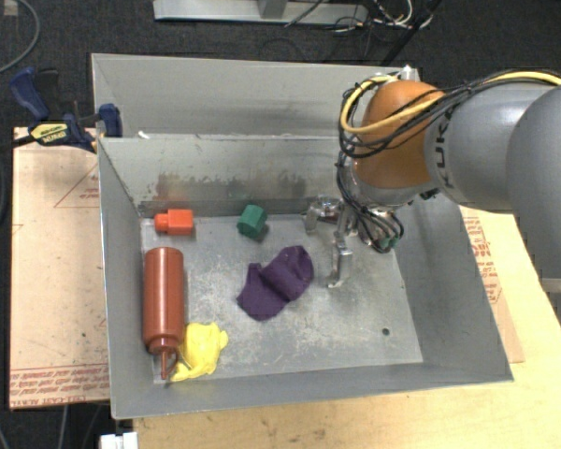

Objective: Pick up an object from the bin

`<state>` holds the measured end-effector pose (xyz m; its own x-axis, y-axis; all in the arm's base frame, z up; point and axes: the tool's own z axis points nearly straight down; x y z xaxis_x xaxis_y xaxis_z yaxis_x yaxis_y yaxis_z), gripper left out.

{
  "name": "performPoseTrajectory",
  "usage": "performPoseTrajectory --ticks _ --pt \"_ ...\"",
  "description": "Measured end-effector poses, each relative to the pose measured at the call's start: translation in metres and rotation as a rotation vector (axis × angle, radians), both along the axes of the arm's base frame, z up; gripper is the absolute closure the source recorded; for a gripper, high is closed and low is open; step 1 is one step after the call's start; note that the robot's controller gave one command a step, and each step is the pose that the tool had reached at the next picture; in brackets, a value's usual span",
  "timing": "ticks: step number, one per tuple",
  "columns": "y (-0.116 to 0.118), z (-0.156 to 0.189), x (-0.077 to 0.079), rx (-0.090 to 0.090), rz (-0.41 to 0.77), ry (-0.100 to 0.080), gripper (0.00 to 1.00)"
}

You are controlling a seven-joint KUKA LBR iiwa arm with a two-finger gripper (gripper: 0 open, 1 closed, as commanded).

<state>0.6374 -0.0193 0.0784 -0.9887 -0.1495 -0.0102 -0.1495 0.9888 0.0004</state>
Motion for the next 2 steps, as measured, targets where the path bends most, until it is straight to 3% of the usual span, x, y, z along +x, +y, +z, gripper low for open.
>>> performPoseTrajectory --ticks 1,2 --pt "0.026 -0.002 -0.007 -0.003 0.082 0.003 0.0" --pt "0.042 -0.005 -0.007 0.001 -0.068 0.002 0.0"
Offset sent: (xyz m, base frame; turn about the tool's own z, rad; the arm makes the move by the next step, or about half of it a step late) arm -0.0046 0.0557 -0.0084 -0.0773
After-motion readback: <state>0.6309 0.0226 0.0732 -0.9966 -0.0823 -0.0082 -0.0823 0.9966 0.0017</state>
